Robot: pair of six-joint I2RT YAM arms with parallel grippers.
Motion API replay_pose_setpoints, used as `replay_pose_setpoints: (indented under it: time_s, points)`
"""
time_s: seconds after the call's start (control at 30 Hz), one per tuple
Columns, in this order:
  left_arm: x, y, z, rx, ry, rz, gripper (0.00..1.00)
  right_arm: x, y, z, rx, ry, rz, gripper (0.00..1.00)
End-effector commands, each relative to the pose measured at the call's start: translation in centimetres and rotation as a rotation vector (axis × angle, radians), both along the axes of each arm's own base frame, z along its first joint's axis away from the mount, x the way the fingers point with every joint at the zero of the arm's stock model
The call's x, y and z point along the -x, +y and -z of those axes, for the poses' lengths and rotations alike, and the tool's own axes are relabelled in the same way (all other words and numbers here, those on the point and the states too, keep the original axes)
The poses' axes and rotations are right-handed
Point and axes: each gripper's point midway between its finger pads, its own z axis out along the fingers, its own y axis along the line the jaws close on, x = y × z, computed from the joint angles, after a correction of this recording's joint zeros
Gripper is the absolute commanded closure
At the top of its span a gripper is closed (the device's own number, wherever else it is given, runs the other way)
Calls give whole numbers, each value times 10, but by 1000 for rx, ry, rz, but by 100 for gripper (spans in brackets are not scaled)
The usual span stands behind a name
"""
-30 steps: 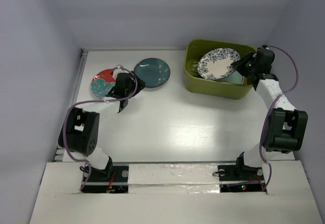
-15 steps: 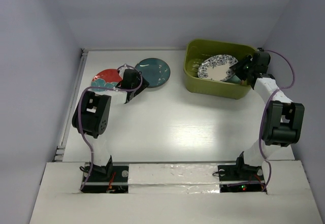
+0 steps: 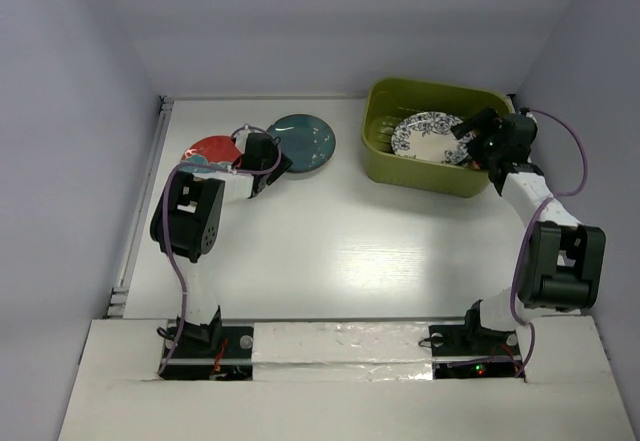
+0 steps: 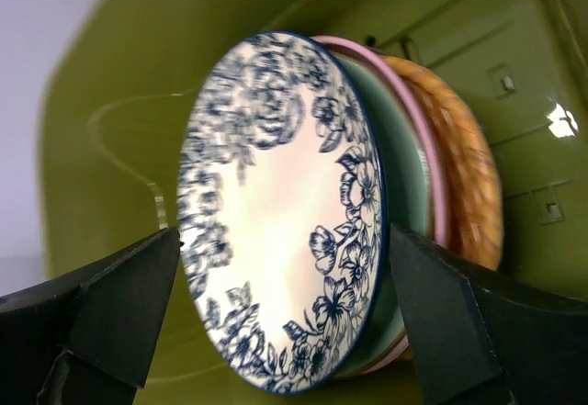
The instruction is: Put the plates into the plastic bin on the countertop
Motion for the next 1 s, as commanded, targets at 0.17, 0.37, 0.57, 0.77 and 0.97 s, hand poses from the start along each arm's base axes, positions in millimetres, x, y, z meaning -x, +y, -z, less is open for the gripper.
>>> replay_pose_setpoints:
  time_s: [0.17,0.37,0.57,0.77,0.97]
  points:
    - [-11,5,-7,37,-40,-68,65,31,-13,-85,76,-204,75,0]
    - [-9,3,-6,74,-47,-86,75,45,-1,-79,55,-199,29,0]
    - [-14,2,-8,82,-62,-85,100,80,23,-98,10,-337,-63,11]
    - [3,-1,-25,125,-147,-40,100,134,66,-102,4,-441,-214,29]
    - [43,9,-71,220,-298,-50,100,188,155,-70,-114,-455,-489,100]
